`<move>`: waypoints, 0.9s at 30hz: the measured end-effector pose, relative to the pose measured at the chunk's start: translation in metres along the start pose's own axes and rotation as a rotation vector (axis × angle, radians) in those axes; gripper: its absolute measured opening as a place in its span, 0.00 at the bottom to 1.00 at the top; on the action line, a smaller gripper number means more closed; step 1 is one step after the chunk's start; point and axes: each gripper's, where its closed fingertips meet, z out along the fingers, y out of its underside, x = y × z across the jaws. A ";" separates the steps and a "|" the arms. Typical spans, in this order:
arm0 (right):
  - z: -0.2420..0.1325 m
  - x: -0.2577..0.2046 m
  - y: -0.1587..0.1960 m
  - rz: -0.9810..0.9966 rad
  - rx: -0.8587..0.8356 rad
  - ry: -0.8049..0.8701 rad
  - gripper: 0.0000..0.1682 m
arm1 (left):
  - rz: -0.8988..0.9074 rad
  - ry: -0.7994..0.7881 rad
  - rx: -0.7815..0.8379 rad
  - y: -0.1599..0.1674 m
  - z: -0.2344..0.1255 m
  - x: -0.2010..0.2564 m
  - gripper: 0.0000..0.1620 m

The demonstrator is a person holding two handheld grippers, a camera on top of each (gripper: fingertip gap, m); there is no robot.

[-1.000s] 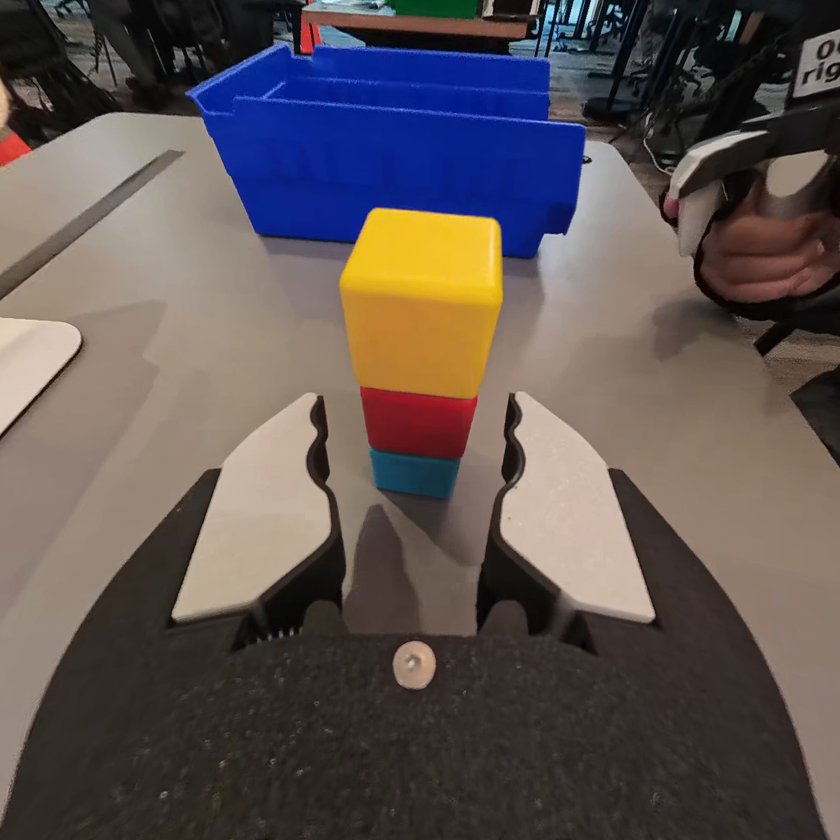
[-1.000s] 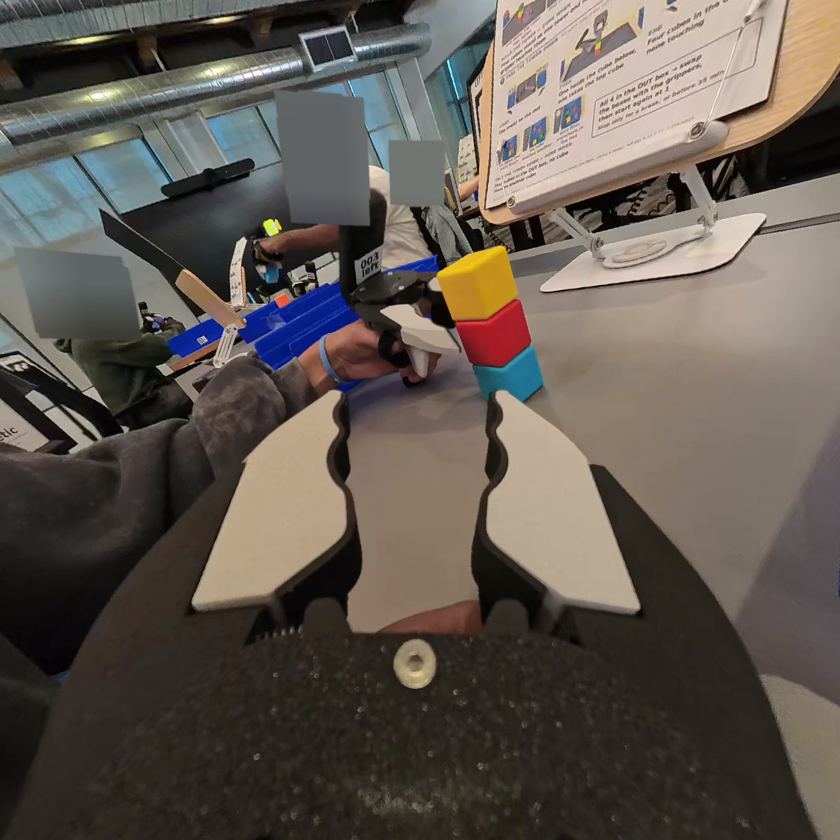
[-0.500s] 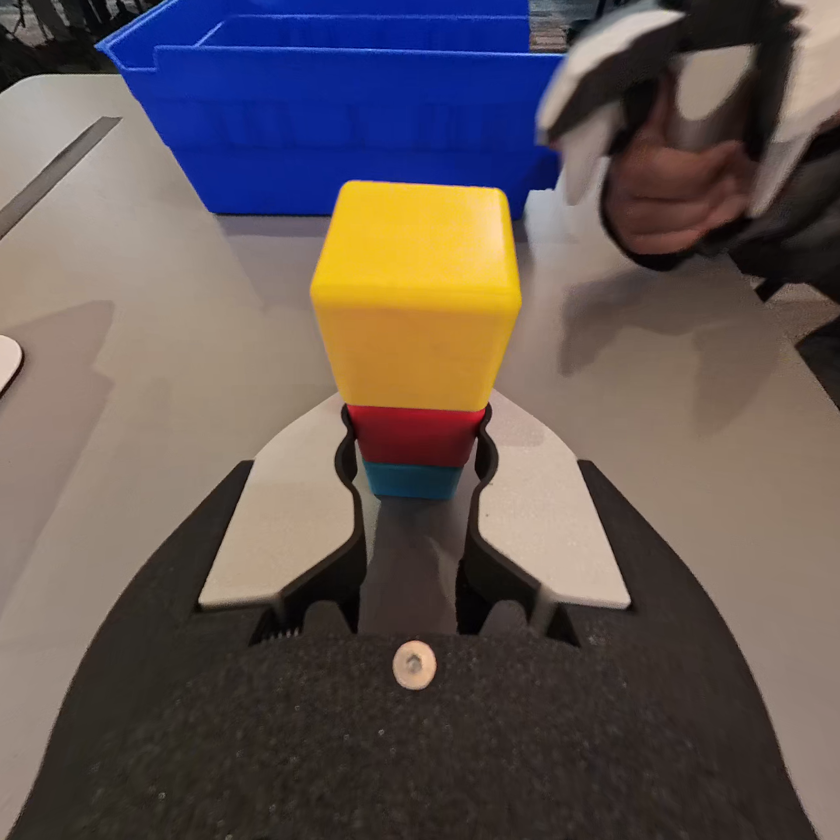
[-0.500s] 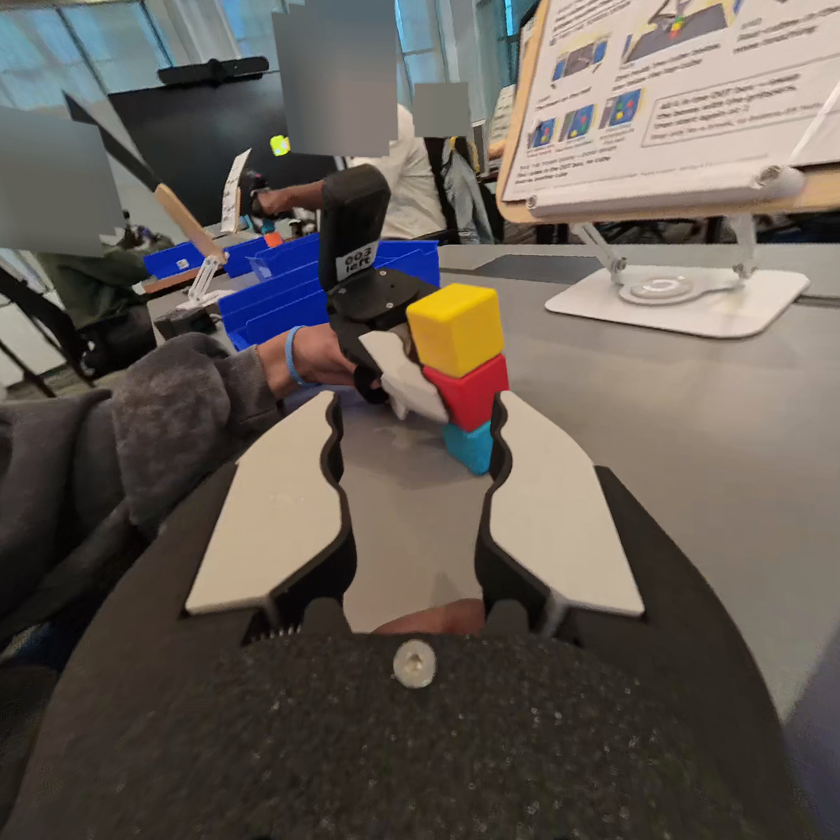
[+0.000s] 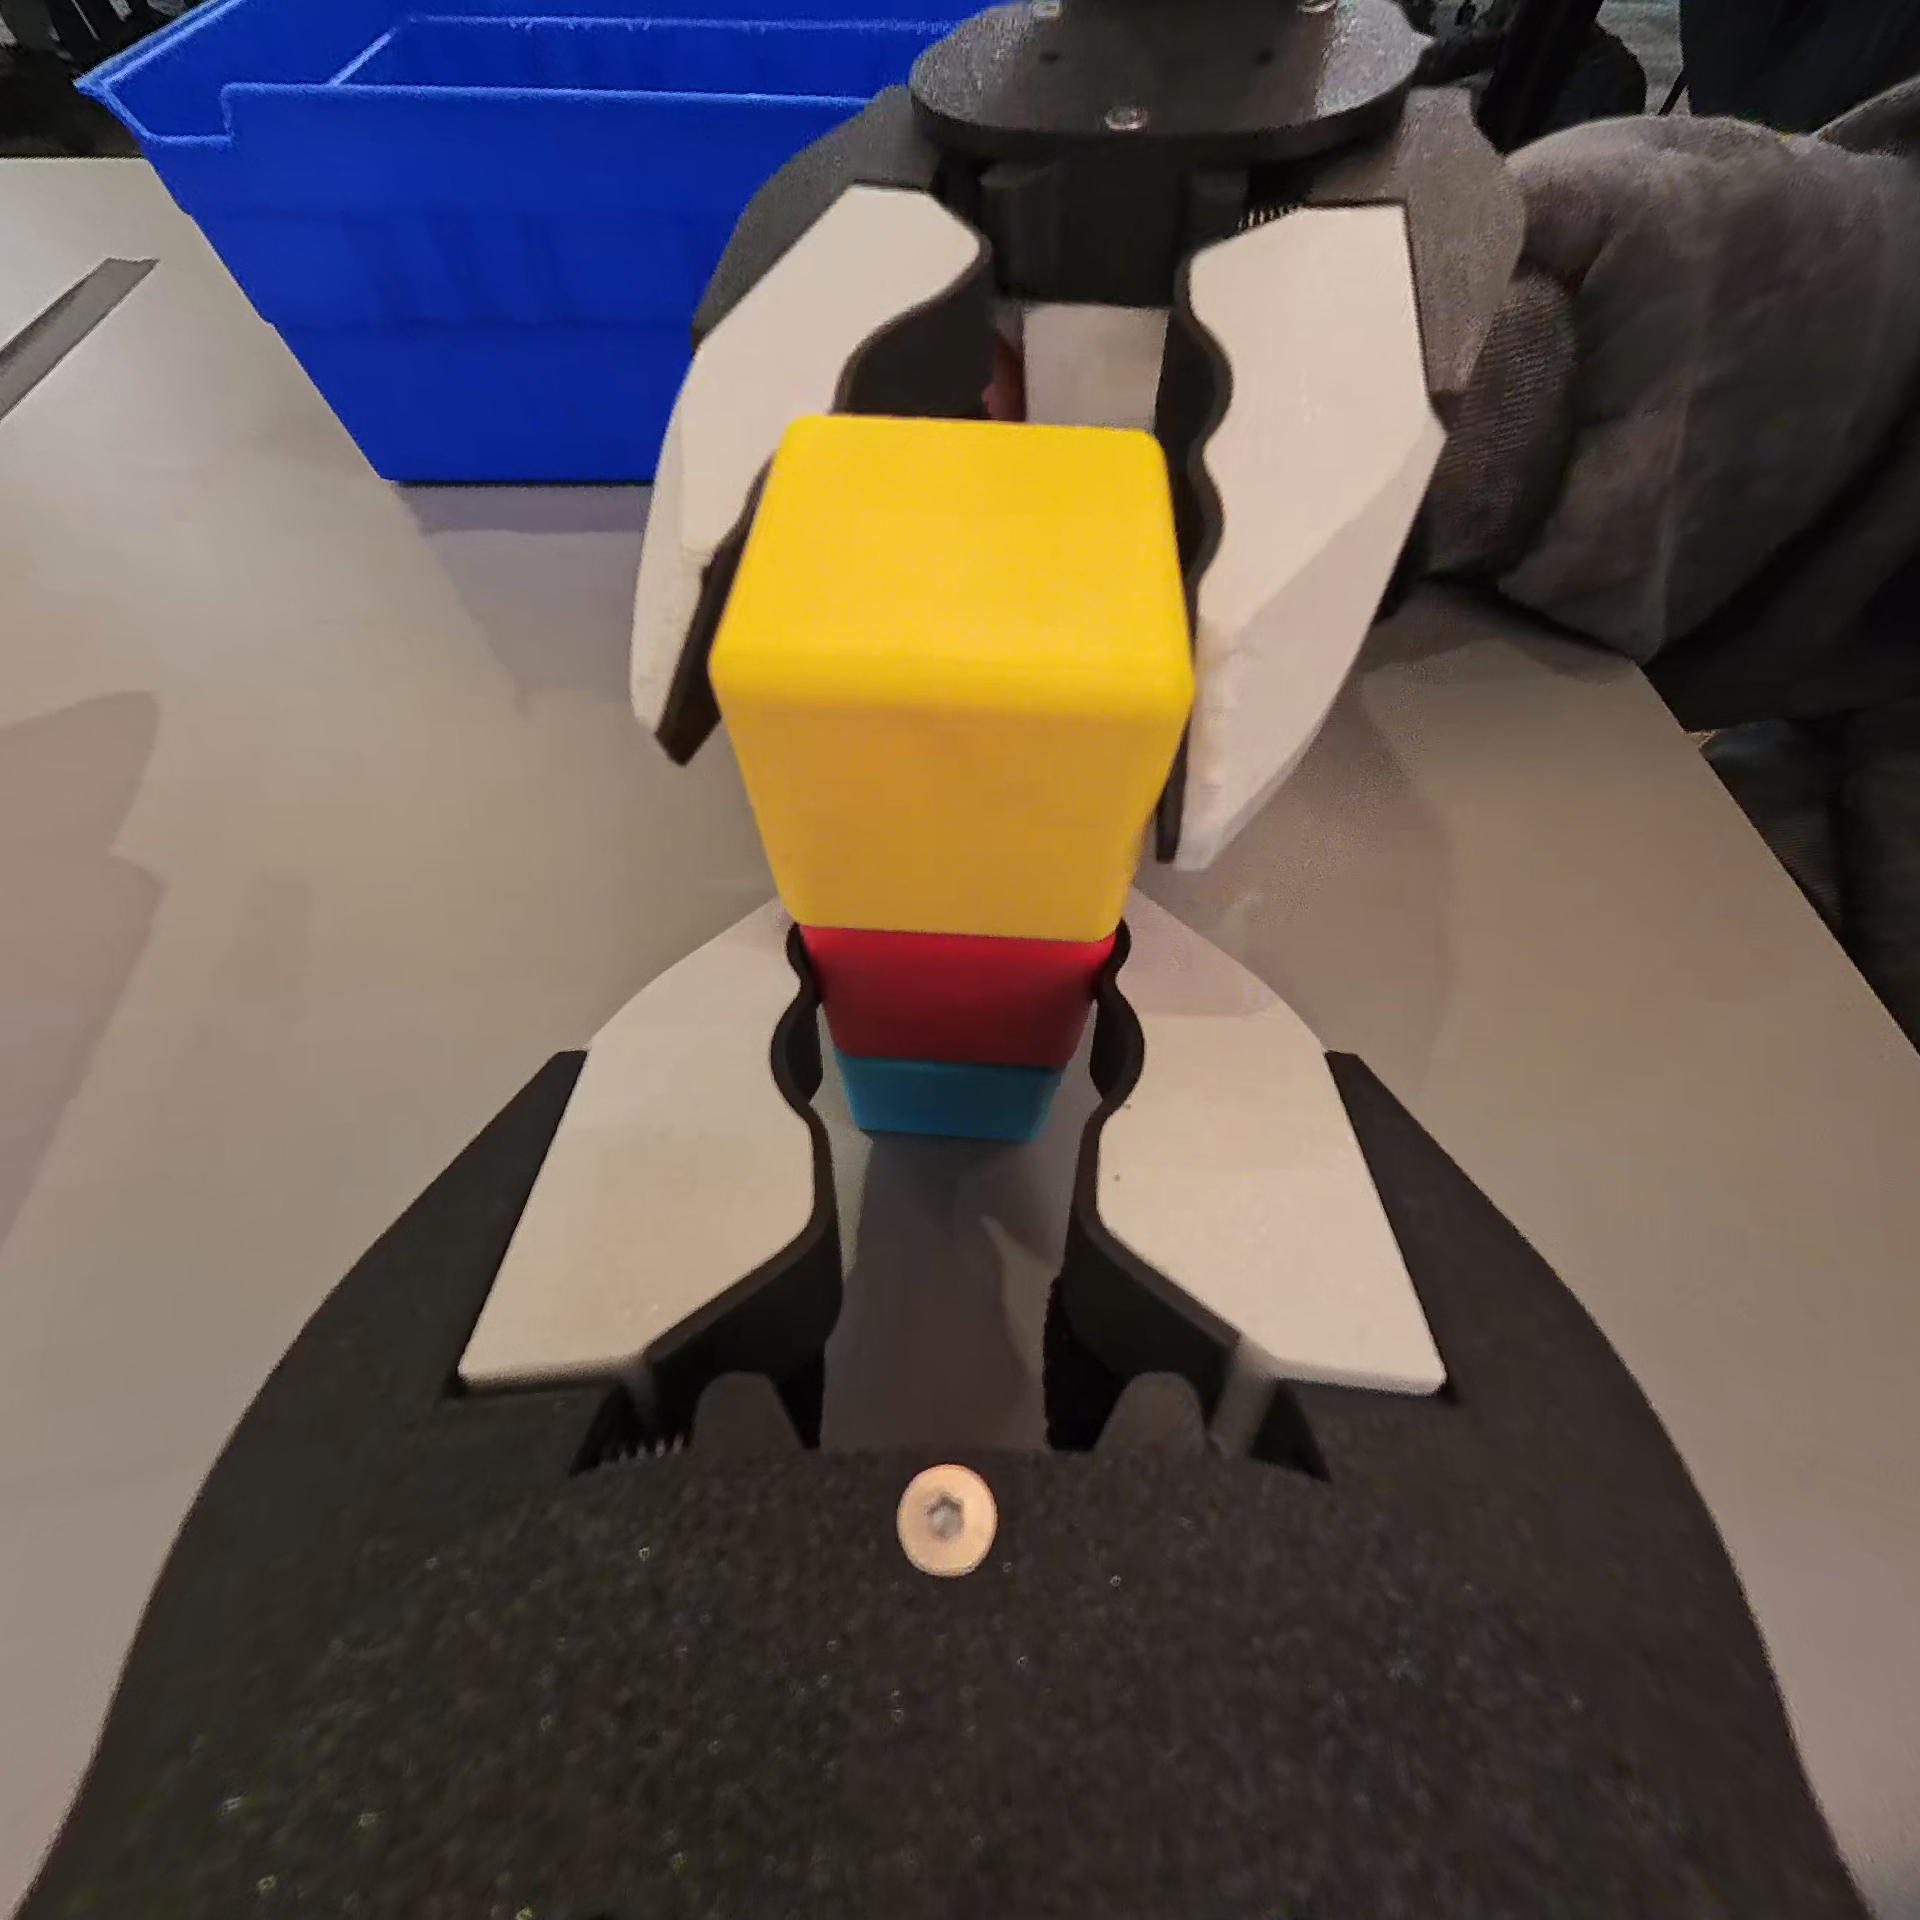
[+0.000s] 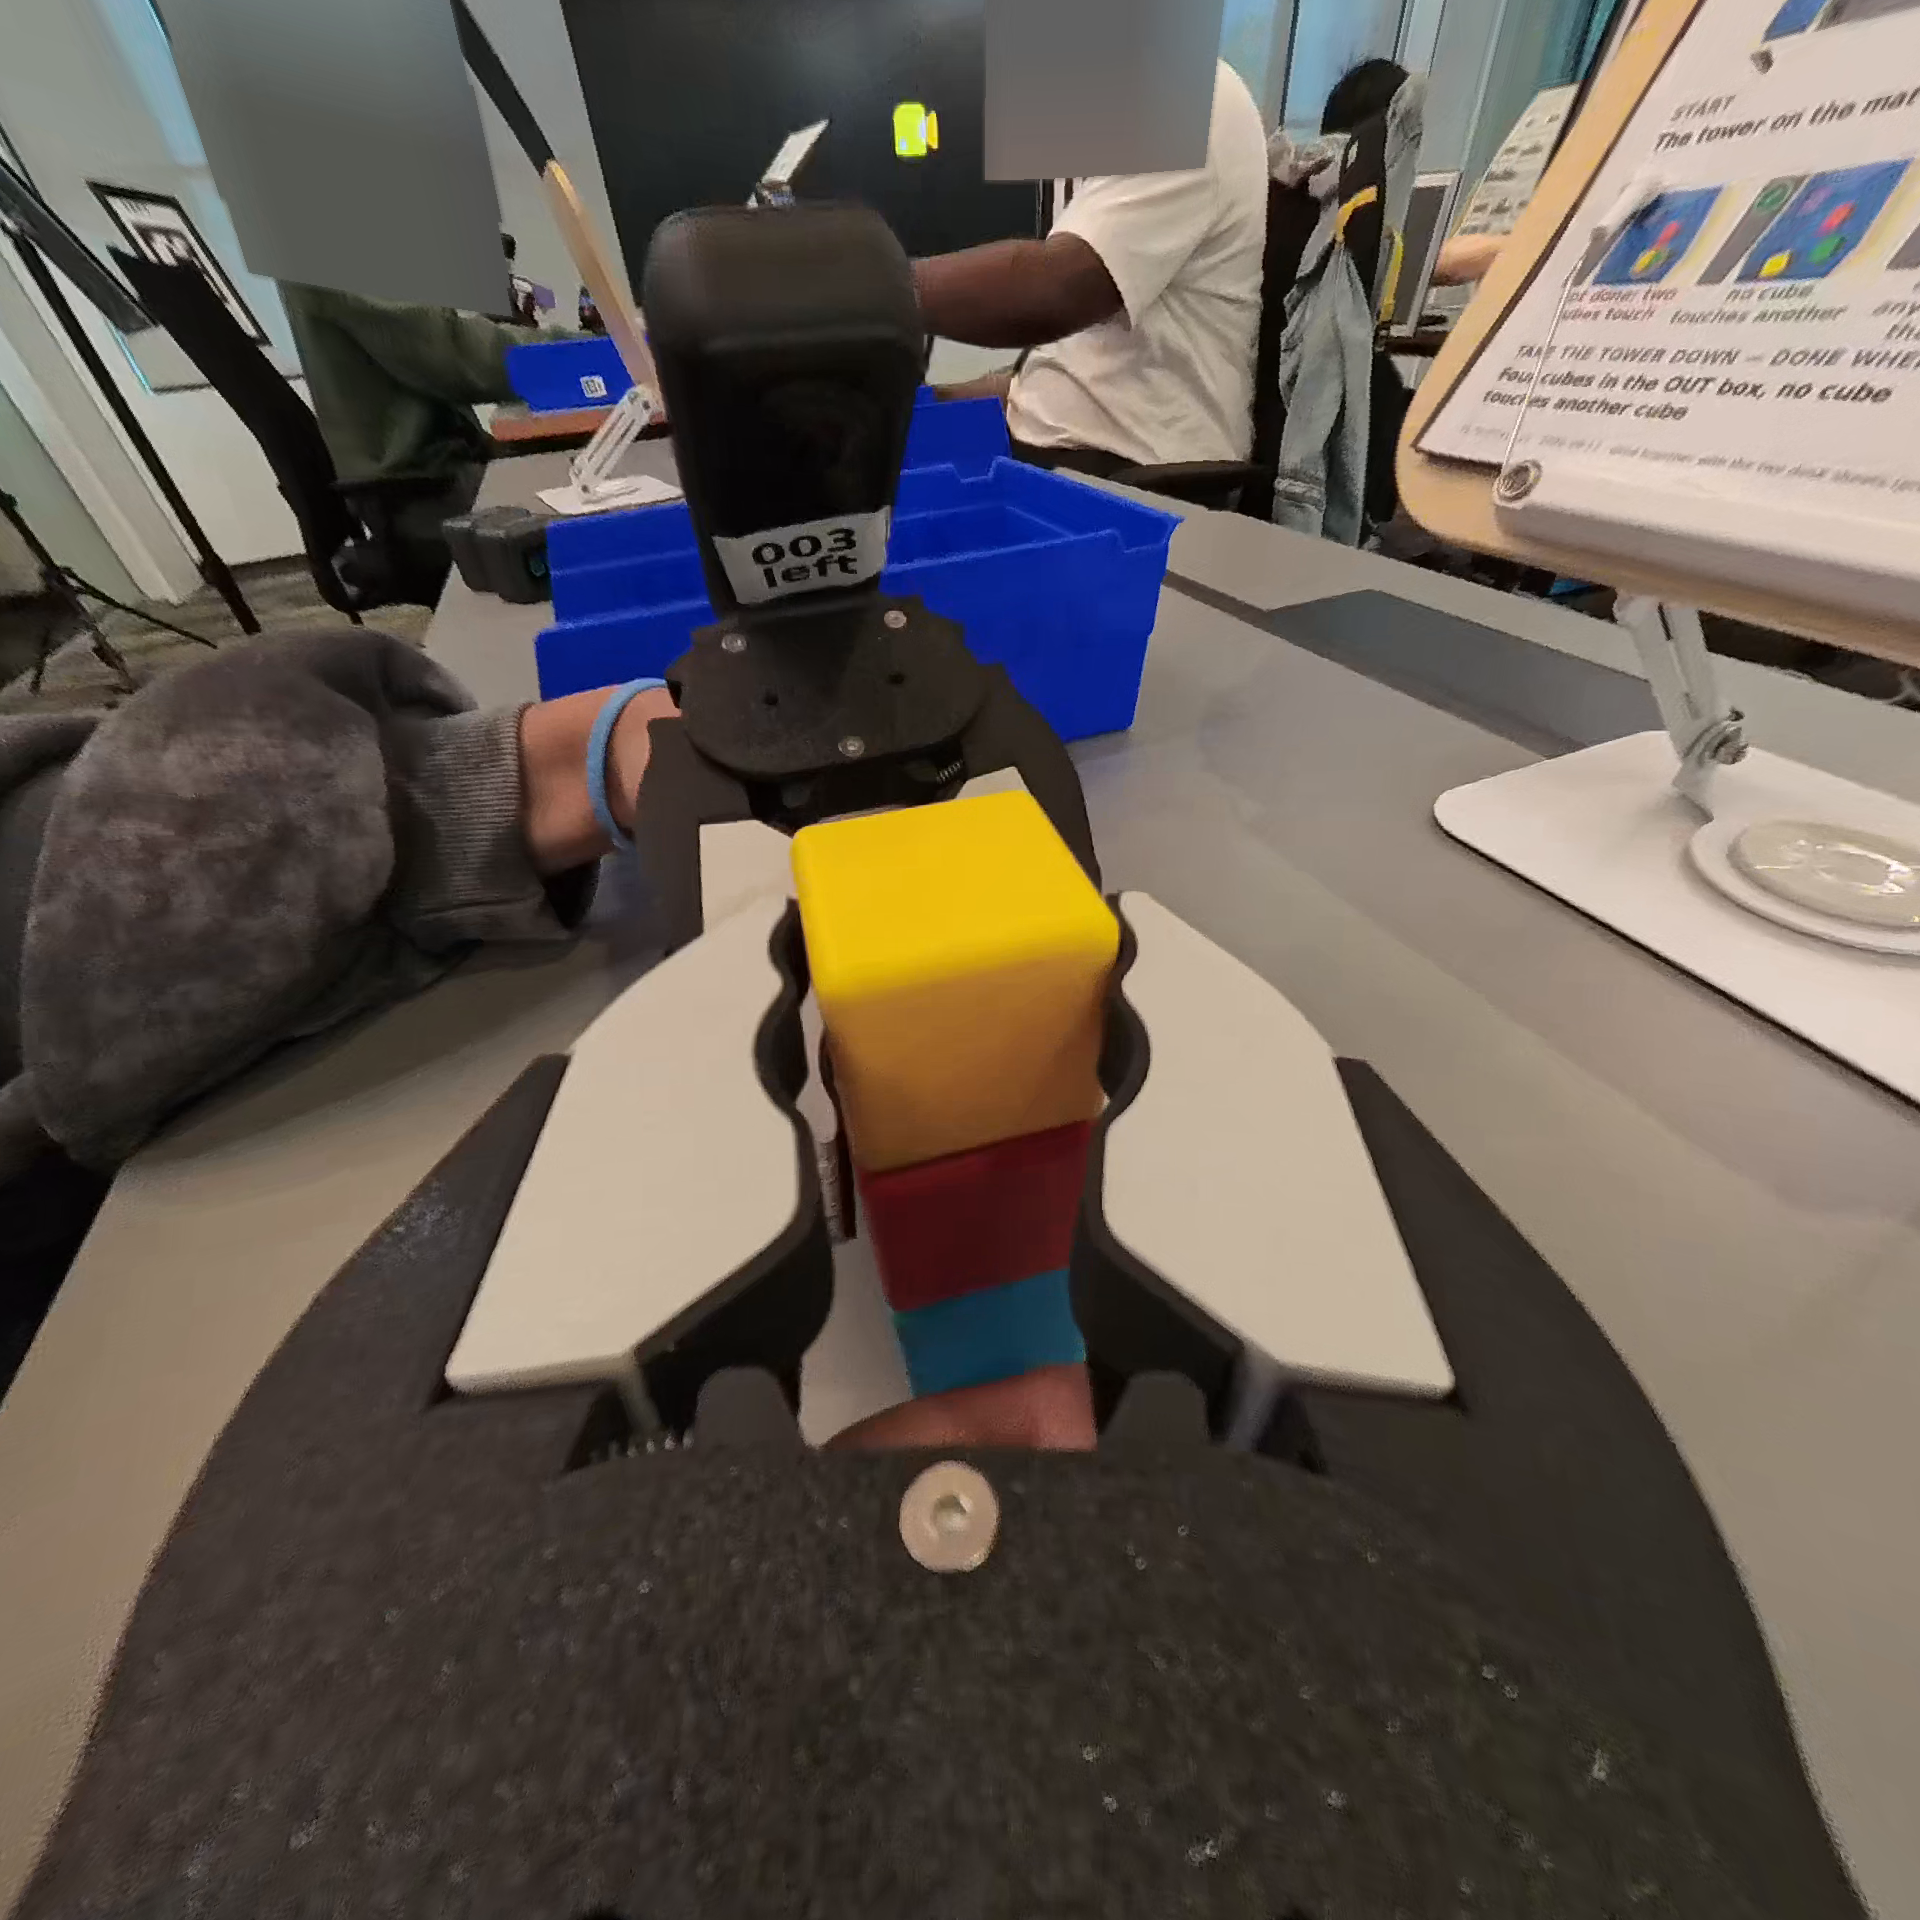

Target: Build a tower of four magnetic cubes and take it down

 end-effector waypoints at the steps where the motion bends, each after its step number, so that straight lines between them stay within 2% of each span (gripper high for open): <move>1: 0.000 0.001 0.000 0.009 0.003 0.002 0.32 | -0.005 0.001 0.001 0.000 0.000 0.000 0.30; 11: -0.002 -0.001 -0.005 0.050 0.028 -0.017 0.31 | 0.002 0.011 0.001 0.000 0.000 0.002 0.30; 15: -0.014 -0.002 -0.041 0.107 0.164 -0.035 0.31 | 0.002 0.010 0.001 0.000 0.000 0.001 0.30; 18: -0.027 -0.010 -0.072 0.031 0.178 0.023 0.31 | 0.002 0.009 0.001 0.000 0.000 0.002 0.30; 22: -0.074 -0.011 -0.133 -0.046 0.200 0.171 0.31 | 0.001 0.008 0.000 0.000 0.001 0.002 0.30; 27: -0.180 0.032 -0.187 -0.095 0.096 0.541 0.31 | 0.004 0.003 0.000 0.000 0.002 0.002 0.30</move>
